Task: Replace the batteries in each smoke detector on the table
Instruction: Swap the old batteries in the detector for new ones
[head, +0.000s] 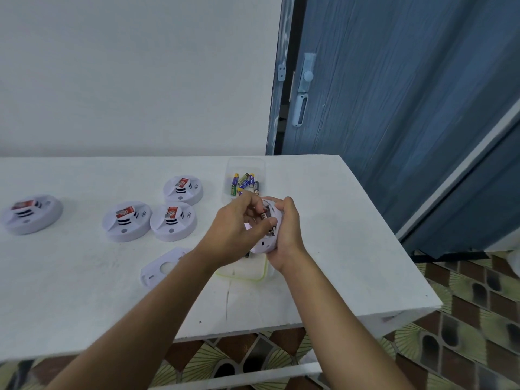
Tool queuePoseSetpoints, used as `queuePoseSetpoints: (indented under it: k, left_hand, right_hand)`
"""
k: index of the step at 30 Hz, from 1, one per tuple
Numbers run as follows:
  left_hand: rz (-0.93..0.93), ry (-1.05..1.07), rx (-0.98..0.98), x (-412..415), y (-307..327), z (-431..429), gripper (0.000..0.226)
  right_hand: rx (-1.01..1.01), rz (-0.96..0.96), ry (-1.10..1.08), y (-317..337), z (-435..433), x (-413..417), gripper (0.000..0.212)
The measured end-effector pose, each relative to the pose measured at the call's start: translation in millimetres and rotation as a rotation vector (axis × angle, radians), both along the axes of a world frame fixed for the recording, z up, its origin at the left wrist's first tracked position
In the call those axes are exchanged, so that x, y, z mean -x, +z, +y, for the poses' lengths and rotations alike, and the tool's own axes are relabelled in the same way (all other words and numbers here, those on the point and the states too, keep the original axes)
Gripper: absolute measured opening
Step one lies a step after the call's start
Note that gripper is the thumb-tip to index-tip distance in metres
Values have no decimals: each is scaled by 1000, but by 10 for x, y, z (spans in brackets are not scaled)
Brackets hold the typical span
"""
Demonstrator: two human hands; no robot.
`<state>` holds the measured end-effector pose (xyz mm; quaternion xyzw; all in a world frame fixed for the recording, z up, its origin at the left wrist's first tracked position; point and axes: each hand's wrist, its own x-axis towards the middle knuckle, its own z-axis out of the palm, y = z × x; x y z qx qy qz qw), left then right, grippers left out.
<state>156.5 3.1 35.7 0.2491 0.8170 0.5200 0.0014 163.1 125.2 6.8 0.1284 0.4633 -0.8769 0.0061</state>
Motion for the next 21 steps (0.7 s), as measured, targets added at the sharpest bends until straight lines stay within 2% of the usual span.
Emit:
queuePoseSetpoints:
  k: [2,5,7,9,12,15,17,21]
  left_hand:
    - [-62,3,-68,8,-38,13,22]
    - [-259,21,-344,-16,-30,44,25]
    - [-282,33,-410,-16,-23,28,28]
    - [-229,5,-281,11,-51,-63,31]
    - [-124,-115,165,59,-150,-257,34]
    - [-17,-192,457,93,-287,-392,33]
    - [57,-219,566,117,-350,-431,31]
    - [141,-258,593,155,-420,-460,25]
  right_hand:
    - [0,2,-12,16,5,11,34]
    - [-23,-13,-59,47,6,32,27]
    - [-38,-25,-89,52,20,43,22]
    - [-48,-52,-134,46,52,47,20]
    - [-51,-105,-232,9,136,65,29]
    - [-57,-117,-277,-3,206,83,37]
    - [-42,-103,-275,-3,242,80,33]
    - [-40,-92,-258,-12,272,84,25]
